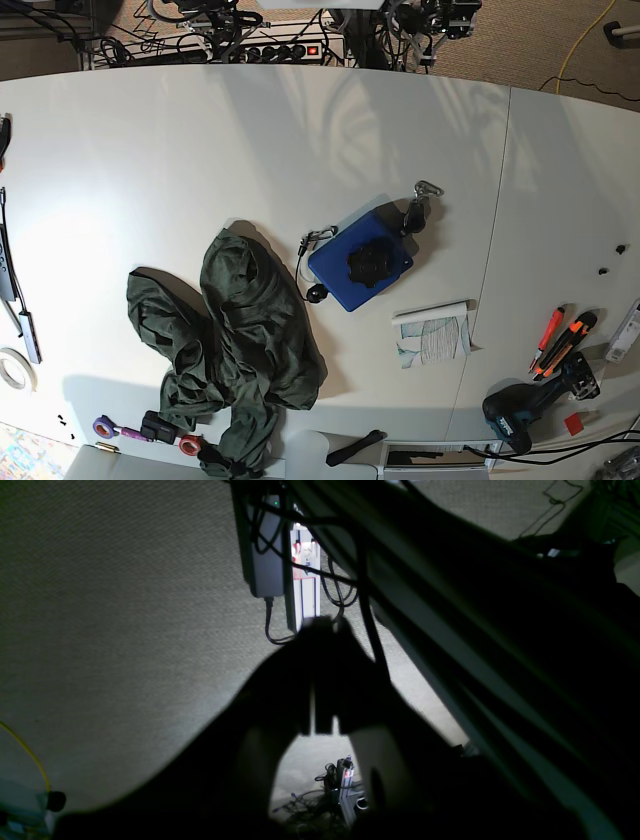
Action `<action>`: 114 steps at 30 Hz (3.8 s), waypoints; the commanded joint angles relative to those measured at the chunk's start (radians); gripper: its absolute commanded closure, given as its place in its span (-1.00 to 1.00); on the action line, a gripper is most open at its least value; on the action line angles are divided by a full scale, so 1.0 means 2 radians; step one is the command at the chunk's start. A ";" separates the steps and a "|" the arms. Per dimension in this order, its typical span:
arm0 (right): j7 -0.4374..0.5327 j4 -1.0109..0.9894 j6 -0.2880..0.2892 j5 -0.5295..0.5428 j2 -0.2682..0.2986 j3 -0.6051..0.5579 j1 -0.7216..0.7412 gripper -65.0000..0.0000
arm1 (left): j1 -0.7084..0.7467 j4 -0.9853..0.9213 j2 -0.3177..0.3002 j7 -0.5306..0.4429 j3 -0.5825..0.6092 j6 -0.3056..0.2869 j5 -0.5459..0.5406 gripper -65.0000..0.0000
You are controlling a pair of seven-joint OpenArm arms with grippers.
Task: Layout the t-shirt on the table in an organized manner, then fold the t-shirt properly
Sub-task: 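Raise both grippers from the rest pose above the table, then push the blue box with the left gripper toward the table edge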
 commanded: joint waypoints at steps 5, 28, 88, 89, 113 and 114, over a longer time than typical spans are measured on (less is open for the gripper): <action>0.010 0.003 0.000 0.000 0.003 0.001 0.000 1.00 | 0.008 0.008 -0.006 0.001 0.002 -0.006 -0.002 1.00; 0.034 0.175 -0.001 0.000 0.060 0.001 -0.143 1.00 | 0.123 0.143 -0.039 -0.001 0.002 -0.053 -0.093 1.00; 0.040 0.916 0.002 0.000 0.061 0.184 -0.427 1.00 | 0.074 0.760 -0.272 -0.030 0.071 -0.074 -0.192 0.61; 0.040 0.916 0.002 0.000 0.058 0.184 -0.426 1.00 | 0.059 0.749 -0.266 -0.030 0.084 -0.074 -0.192 0.38; 0.022 0.916 0.002 0.000 0.033 0.184 -0.396 1.00 | -0.104 0.542 -0.218 0.062 0.213 -0.037 -0.143 0.08; 0.022 0.916 0.002 0.000 0.033 0.184 -0.396 1.00 | -0.104 0.542 -0.218 0.062 0.213 -0.037 -0.144 0.08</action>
